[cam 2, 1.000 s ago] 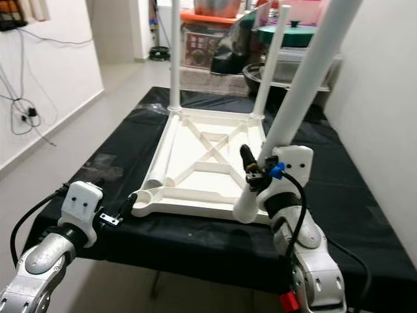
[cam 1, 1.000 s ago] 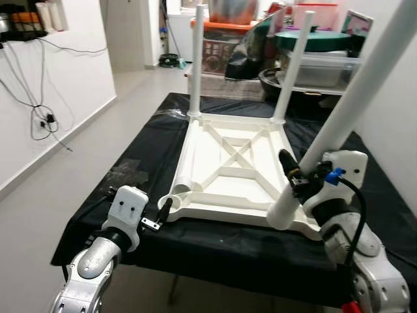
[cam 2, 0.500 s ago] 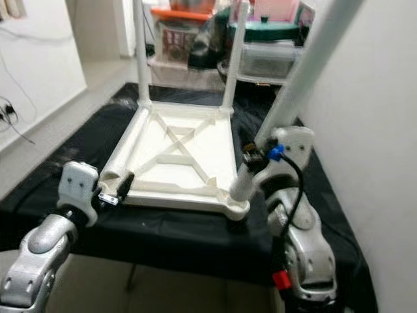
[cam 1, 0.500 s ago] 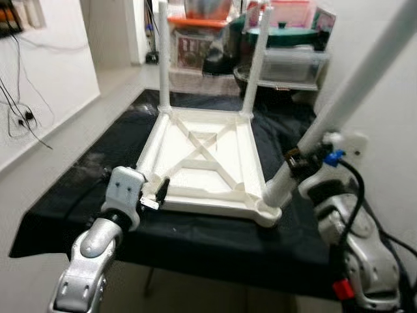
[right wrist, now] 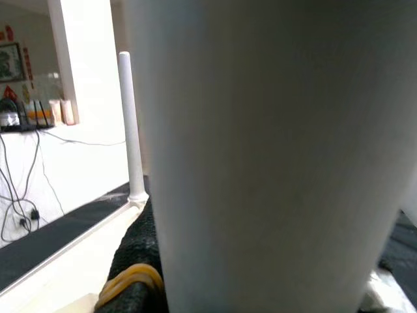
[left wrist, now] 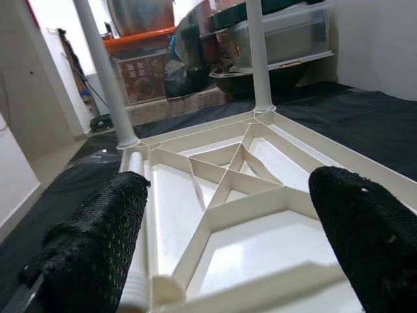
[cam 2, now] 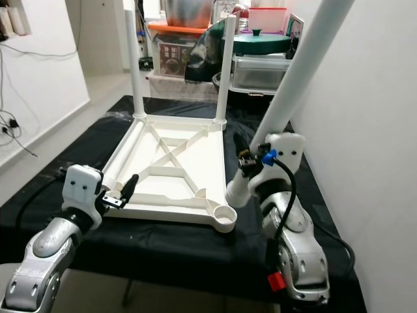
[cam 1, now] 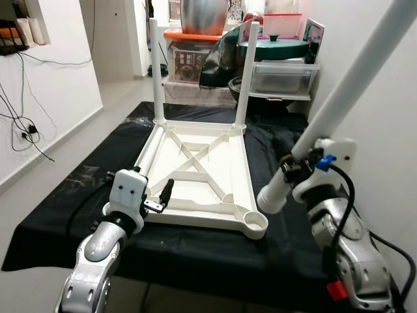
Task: Building children table
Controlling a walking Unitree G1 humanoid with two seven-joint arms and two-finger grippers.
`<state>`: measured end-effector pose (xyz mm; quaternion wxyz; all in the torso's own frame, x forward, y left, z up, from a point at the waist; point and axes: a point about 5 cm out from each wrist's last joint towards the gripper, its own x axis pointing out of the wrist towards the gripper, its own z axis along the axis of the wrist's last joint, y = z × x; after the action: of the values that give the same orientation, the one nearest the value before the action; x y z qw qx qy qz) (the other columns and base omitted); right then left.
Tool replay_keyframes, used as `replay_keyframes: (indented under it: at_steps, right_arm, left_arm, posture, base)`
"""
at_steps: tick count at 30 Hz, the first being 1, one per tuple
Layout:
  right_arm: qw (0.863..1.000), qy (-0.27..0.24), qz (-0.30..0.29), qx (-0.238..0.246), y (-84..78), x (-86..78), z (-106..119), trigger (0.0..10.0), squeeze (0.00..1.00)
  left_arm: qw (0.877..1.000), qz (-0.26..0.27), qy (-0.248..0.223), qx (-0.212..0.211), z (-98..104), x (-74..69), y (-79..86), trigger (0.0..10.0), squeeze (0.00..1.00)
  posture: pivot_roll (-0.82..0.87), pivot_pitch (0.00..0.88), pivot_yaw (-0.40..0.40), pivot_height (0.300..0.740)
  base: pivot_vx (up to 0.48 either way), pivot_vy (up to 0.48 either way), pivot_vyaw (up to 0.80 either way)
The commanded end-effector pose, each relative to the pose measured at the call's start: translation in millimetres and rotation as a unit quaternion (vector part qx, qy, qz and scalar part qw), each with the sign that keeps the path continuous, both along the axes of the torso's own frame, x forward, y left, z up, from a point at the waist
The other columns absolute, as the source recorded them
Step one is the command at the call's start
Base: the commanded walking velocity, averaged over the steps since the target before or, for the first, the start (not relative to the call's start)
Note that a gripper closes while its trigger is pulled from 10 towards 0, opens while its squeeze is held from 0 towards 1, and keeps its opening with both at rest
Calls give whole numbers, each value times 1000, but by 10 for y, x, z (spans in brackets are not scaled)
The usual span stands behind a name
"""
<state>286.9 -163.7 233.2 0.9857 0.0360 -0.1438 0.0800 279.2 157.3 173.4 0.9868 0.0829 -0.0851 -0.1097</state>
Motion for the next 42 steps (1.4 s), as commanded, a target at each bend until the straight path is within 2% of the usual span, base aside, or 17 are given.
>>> replay_keyframes:
  at_steps: [1, 18, 24, 28, 39, 42]
  right_arm:
    - [1000, -5, -15, -1, -66, 19, 6, 10000, 0]
    - [1000, -2, -18, 8, -122, 64, -8, 10000, 0]
    - [999, 5, -11, 31, -126, 81, -5, 10000, 0]
    - [1000, 5, -6, 28, -119, 81, -3, 10000, 0]
    - [1000, 6, 20, 22, -64, 95, 8, 10000, 0]
    - [1000, 12, 22, 16, -135, 111, 20, 10000, 0]
  left_arm:
    - [1000, -14, -8, -3, 35, 28, -53, 10000, 0]
    - [999, -27, -9, -23, 10, -19, -64, 10000, 0]
    - [999, -34, -4, -25, -10, -33, -70, 10000, 0]
    - [999, -38, -4, -27, -7, -34, -84, 10000, 0]
    - [999, -39, 2, -17, -48, -24, -91, 10000, 0]
    - [999, -43, 10, -11, -81, -21, -106, 10000, 0]
  posture:
    - [28, 0, -57, 740]
    - [33, 0, -61, 740]
    - [34, 0, -61, 740]
    - [34, 0, -61, 740]
    - [34, 0, -57, 740]
    - [32, 0, -57, 740]
  base:
    - [390, 0, 0]
    - [0, 0, 0]
    - [0, 382, -247]
    - [0, 476, 0]
    - [0, 0, -91]
    - [0, 0, -713]
